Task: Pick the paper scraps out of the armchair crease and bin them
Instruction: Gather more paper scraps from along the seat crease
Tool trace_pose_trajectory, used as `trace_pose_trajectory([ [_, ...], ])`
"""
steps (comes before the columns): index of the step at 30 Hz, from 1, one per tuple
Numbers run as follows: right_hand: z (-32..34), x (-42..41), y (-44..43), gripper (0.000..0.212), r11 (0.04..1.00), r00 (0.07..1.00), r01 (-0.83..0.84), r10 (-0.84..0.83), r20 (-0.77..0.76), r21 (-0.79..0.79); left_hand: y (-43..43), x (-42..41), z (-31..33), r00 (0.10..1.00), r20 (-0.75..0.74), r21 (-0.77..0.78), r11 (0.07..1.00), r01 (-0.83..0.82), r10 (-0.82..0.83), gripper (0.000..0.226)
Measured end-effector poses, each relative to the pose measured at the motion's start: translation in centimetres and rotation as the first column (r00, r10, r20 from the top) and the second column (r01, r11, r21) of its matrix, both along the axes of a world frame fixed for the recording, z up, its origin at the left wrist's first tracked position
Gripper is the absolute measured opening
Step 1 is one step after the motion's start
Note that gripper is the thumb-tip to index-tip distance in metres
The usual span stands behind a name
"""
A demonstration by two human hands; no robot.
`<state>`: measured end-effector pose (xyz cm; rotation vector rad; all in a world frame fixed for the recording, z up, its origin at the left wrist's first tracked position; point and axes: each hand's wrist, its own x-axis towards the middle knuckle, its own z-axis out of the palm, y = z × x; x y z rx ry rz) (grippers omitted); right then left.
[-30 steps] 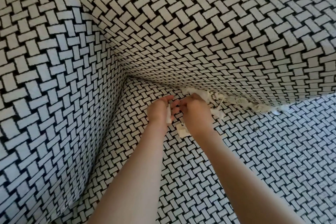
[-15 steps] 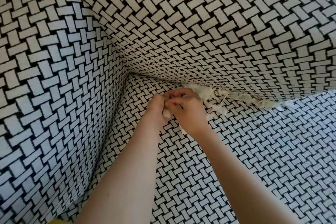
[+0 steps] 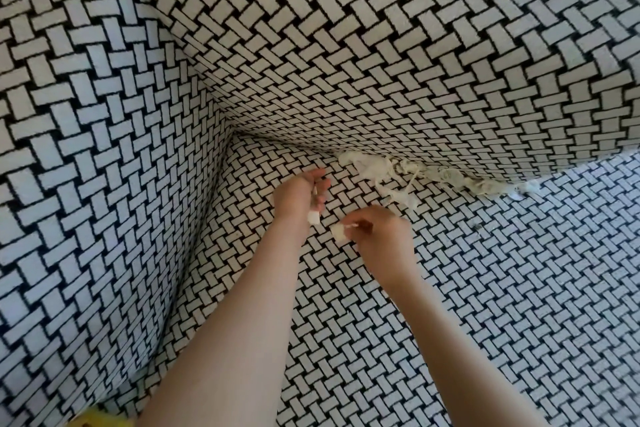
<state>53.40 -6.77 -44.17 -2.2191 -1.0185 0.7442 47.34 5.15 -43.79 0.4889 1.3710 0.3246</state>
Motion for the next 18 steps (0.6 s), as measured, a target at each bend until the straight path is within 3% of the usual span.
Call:
trace_pose_trajectory([
  [2,0.7,0.3,0.0,0.013,0.984,0.972,0.177,-0.173,-0.162,0.012,-1.0,0.0,0.0,0.998,0.045,0.055,0.998,-0.036,0.034,0.032],
  [6,2.7,1.2,0.1,0.019,0.865,0.741,0.500,-0.406,-0.535,0.037,-2.5,-0.3,0.3,0.991,0.132,0.084,0.996,-0.042,0.030,0.030],
  [8,3.1,0.7,0.2,0.019,0.880,0.793,0.470,-0.389,-0.469,0.065,-3.1,0.1,0.8,0.983,0.181,0.006,1.000,-0.008,0.007,0.029],
  [10,3.2,-0.4,0.4,0.013,0.943,0.919,0.325,-0.299,-0.256,0.065,-3.9,0.8,1.5,0.966,0.256,-0.104,0.995,-0.011,0.037,0.029],
  [12,3.1,-1.0,0.6,0.017,0.971,0.962,0.235,-0.225,-0.155,0.045,-4.5,1.3,1.8,0.950,0.308,-0.153,0.988,0.001,0.047,0.029],
  [16,3.3,-0.3,0.2,0.031,0.991,0.929,0.103,-0.067,-0.364,0.081,-4.6,0.9,0.8,0.978,0.205,-0.084,0.996,0.042,-0.023,0.035],
  [18,3.3,0.2,-0.2,0.030,0.976,0.916,0.170,-0.106,-0.386,0.134,-4.3,1.2,0.3,0.990,0.060,-0.018,0.991,0.131,-0.130,0.029],
])
